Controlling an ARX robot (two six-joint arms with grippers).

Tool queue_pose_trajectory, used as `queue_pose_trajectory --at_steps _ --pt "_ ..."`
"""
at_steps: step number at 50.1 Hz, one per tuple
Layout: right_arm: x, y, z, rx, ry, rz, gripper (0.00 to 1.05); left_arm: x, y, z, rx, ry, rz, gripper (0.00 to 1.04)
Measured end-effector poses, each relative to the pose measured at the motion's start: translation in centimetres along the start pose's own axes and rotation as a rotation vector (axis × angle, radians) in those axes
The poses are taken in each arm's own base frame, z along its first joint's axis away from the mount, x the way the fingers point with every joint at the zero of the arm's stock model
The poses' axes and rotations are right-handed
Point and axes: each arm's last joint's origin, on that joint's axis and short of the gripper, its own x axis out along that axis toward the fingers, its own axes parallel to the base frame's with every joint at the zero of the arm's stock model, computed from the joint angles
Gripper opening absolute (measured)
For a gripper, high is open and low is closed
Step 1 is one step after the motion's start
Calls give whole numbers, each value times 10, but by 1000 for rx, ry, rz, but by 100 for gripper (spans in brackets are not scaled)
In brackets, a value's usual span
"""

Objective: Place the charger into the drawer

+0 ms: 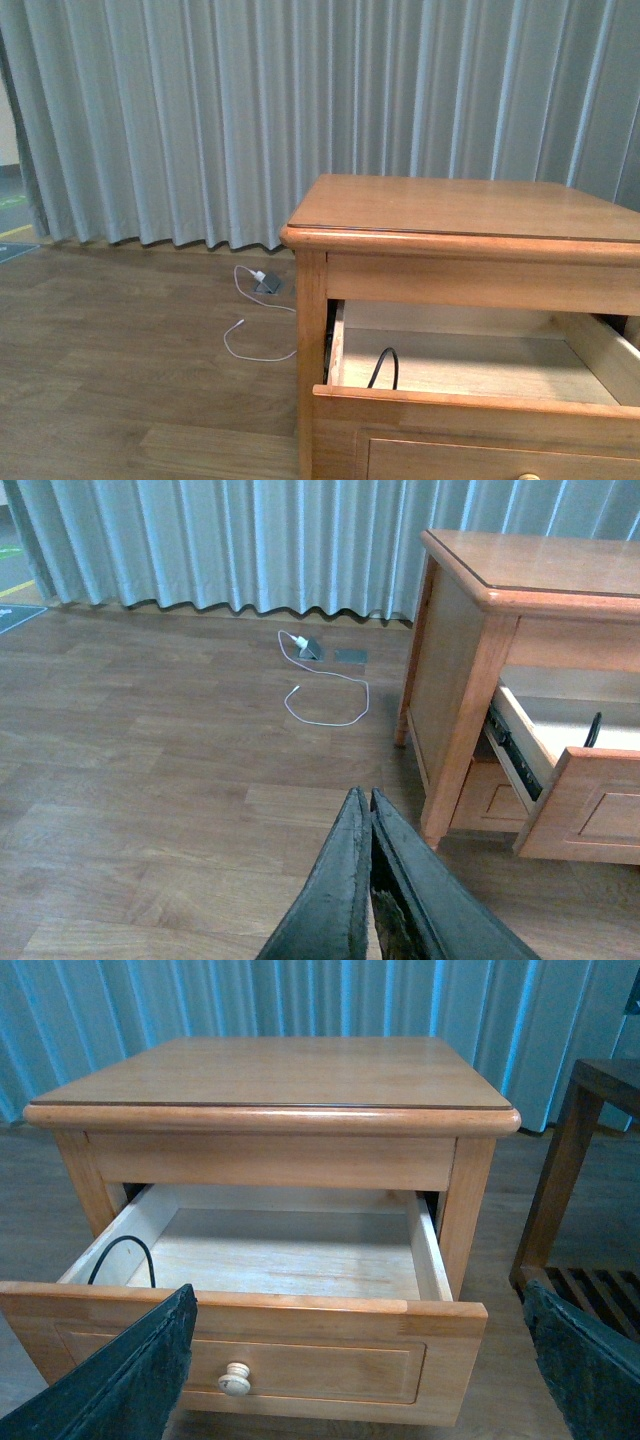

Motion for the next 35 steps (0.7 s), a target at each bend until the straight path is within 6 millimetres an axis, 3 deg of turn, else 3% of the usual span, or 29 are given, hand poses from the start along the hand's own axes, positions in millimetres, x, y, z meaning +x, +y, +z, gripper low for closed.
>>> queue_pose_trajectory --at_steps 23,35 --pt "0 0 0 0 0 0 97 0 0 -19 1 -8 2 4" --pt "0 0 0 0 0 0 97 -1 0 -19 1 -12 2 4"
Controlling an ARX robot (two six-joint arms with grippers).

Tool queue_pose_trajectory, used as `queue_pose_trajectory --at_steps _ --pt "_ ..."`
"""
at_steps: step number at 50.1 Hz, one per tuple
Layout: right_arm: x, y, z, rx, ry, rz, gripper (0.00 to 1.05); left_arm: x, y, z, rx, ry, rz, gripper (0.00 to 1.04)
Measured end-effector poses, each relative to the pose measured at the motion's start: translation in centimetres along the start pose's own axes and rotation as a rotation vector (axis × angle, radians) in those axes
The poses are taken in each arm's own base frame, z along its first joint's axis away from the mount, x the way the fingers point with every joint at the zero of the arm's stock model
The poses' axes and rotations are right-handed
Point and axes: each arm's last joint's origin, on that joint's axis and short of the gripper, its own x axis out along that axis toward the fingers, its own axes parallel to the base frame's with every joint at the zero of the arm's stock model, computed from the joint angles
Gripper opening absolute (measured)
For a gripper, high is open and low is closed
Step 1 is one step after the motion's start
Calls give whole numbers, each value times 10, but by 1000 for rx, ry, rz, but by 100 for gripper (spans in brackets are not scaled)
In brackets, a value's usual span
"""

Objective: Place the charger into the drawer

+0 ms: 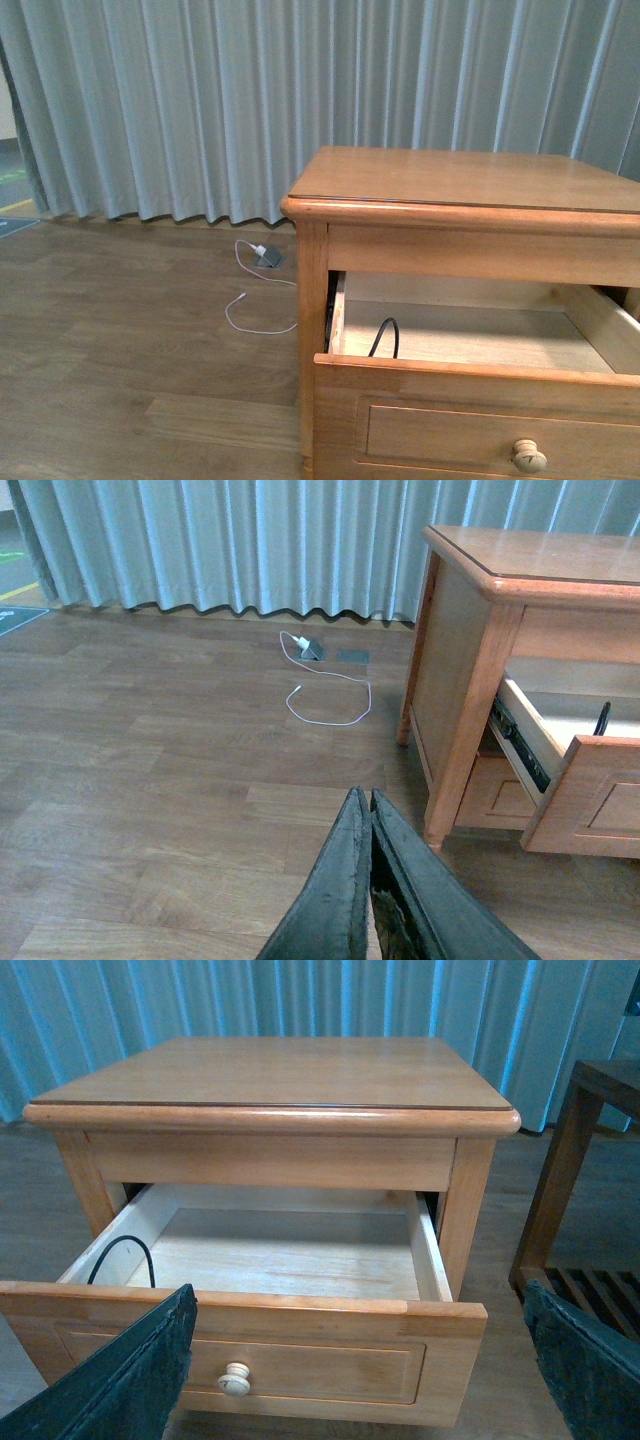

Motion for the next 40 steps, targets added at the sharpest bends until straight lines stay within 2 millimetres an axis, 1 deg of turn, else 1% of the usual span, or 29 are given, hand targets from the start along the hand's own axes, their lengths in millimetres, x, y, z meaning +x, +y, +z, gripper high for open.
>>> queue_pose_trajectory --at_steps 4,5,6,8,9,11,15,19,21,26,28,30,32,34,40 --pt "0 0 0 0 0 0 97 0 0 0 0 0 0 4" --pt "0 0 0 0 0 0 97 0 0 0 -1 0 0 6" --pt "0 0 -1 -13 35 -24 97 0 0 0 0 0 0 11" --pt "2 1 -1 -66 172 -70 97 0 0 0 0 0 0 22" --pt "3 2 -1 -73 218 -64 97 0 0 0 0 0 0 25" --pt "7 4 -5 -90 342 -29 97 0 0 0 0 0 0 36" --pt "18 6 -11 -94 462 30 97 0 0 0 0 0 0 50" --pt "32 10 -12 -90 534 81 97 0 0 0 0 0 0 65" --pt "40 12 -12 -85 560 104 97 0 0 0 0 0 0 70" --pt "68 23 -9 -75 604 161 97 0 0 0 0 0 0 88" --pt "77 27 -10 -74 612 174 97 0 0 0 0 0 0 93" --pt "91 33 -12 -70 626 191 97 0 0 0 0 0 0 101" --pt "108 40 -18 -68 646 199 97 0 0 0 1 0 0 98" --pt "120 45 -24 -62 668 198 97 0 0 0 1 0 0 99" --pt "143 54 -42 -50 727 180 97 0 0 0 1 0 0 99"
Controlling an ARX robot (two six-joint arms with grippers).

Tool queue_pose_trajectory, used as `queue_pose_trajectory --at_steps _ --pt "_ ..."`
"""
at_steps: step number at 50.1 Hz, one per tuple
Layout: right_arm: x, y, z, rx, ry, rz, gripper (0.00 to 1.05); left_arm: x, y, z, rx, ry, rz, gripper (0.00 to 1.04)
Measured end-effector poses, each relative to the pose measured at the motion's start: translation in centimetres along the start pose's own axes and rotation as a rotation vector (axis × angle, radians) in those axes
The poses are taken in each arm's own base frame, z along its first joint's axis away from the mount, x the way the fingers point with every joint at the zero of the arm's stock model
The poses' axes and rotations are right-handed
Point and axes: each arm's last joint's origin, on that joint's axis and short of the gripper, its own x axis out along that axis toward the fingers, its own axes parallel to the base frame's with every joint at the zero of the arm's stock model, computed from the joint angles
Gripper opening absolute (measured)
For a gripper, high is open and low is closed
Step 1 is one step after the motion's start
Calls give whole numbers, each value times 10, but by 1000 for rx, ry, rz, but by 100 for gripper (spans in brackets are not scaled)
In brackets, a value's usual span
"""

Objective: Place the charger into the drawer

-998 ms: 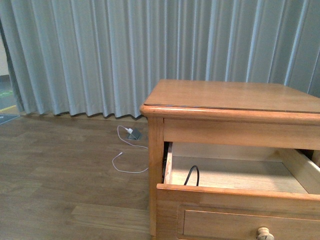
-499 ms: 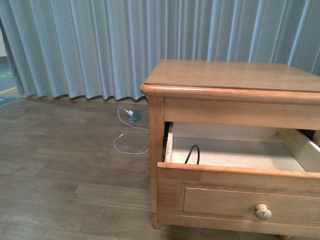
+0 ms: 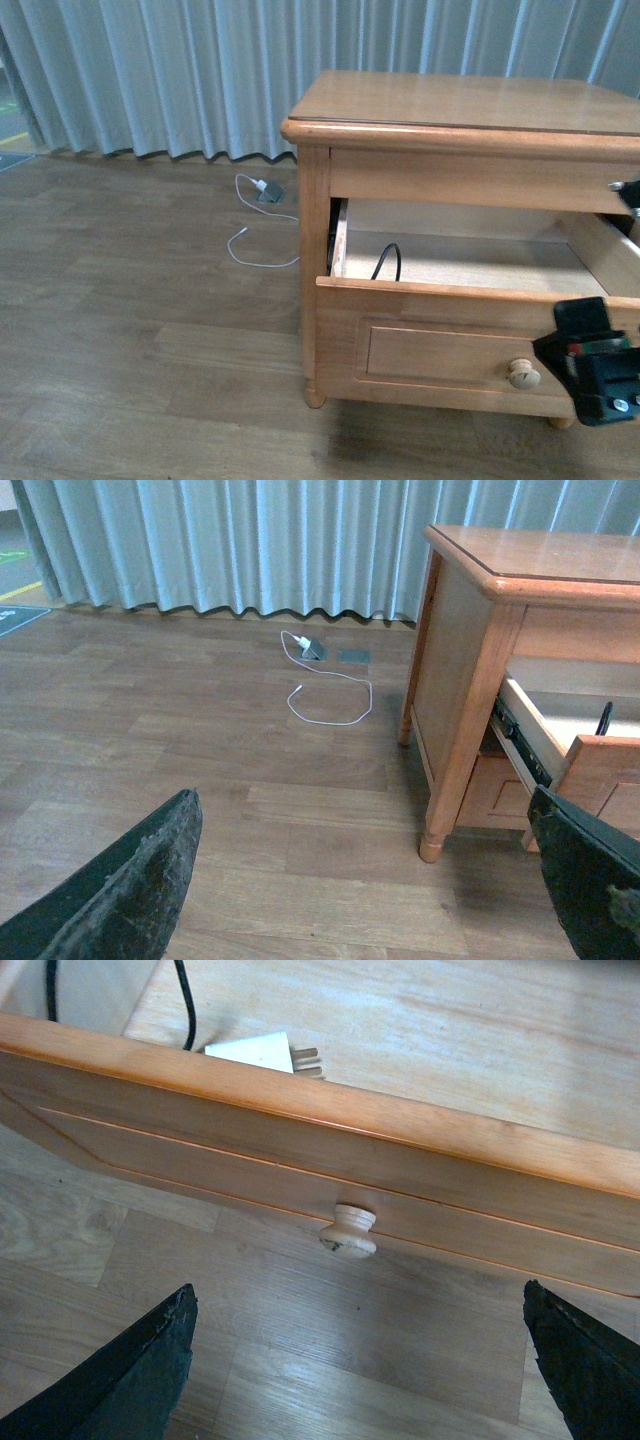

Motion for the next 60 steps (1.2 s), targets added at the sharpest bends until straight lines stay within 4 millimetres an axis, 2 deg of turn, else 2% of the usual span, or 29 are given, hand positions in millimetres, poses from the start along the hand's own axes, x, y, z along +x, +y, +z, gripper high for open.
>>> queue_pose_trajectory --at_steps 9,27,40,60 --pt "35 2 11 38 -16 -72 97 0 0 0 0 0 0 99" --pt "84 0 36 85 -191 -207 97 0 0 0 0 0 0 99" --pt "119 -4 51 122 -241 -243 97 0 0 0 0 0 0 99" --pt "159 -18 73 236 -360 -430 97 0 0 0 0 0 0 99"
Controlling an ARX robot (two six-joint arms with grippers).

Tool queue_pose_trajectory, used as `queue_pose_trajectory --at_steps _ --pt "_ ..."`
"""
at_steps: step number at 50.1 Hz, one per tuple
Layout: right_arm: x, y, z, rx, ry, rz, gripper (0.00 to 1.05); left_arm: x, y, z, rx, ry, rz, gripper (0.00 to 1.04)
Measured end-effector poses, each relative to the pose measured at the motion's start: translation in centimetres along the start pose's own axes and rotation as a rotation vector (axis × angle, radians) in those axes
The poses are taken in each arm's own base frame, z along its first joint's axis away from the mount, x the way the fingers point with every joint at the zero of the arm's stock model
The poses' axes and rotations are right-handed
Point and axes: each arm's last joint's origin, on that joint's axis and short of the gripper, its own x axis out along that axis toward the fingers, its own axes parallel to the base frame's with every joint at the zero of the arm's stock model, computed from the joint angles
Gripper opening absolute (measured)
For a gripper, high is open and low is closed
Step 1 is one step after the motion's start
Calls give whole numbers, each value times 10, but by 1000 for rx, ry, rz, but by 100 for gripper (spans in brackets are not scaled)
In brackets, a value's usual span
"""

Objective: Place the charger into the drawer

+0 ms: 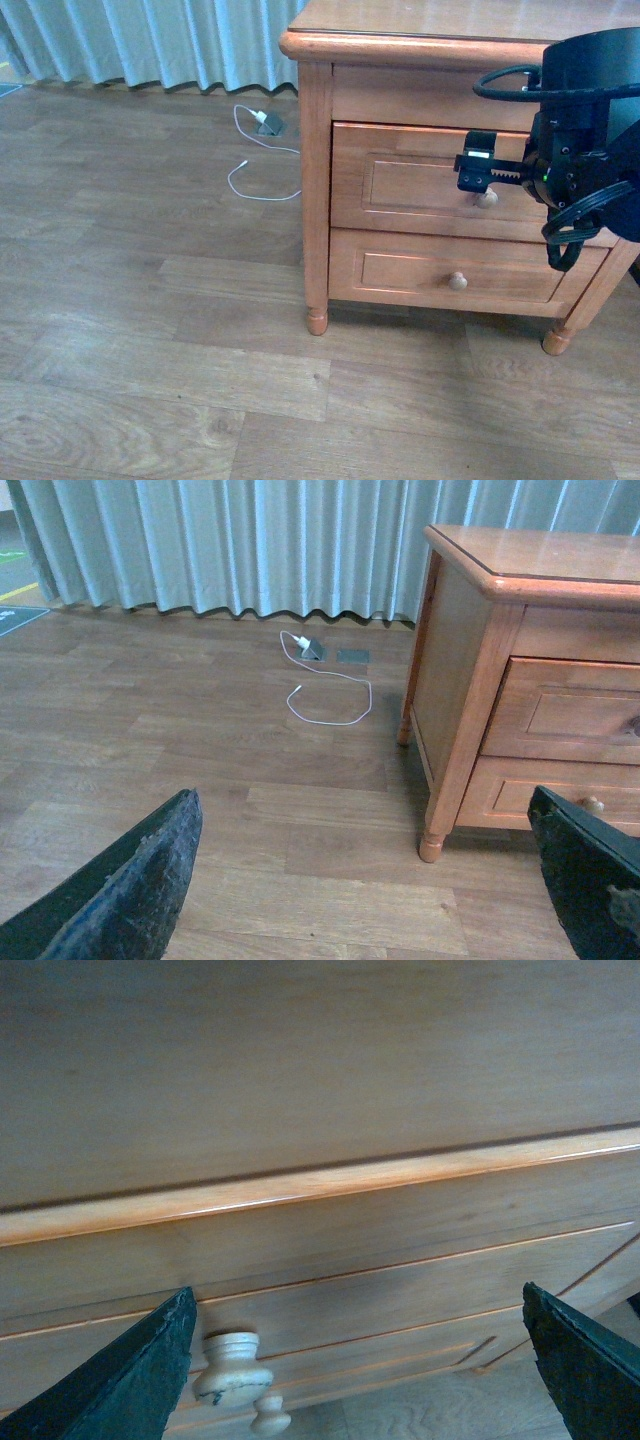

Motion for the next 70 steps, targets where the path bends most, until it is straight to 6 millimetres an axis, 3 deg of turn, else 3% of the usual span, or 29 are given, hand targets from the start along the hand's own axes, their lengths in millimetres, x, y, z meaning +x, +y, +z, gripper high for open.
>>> queue_pose_trajectory --at_steps 28,39,43,52,60,70 --pt "20 10 2 33 -58 -111 97 0 0 0 0 -1 0 99" --pt "16 0 7 16 81 60 97 0 0 0 0 -1 0 99" --pt "1 -7 10 1 126 117 97 0 0 0 0 -1 0 99" --pt "-58 -26 31 -43 185 254 97 0 0 0 0 -1 0 99" --pt "-143 -69 52 -47 170 321 97 0 0 0 0 -1 0 99" --pt "-216 -105 47 -27 139 361 97 0 0 0 0 -1 0 99"
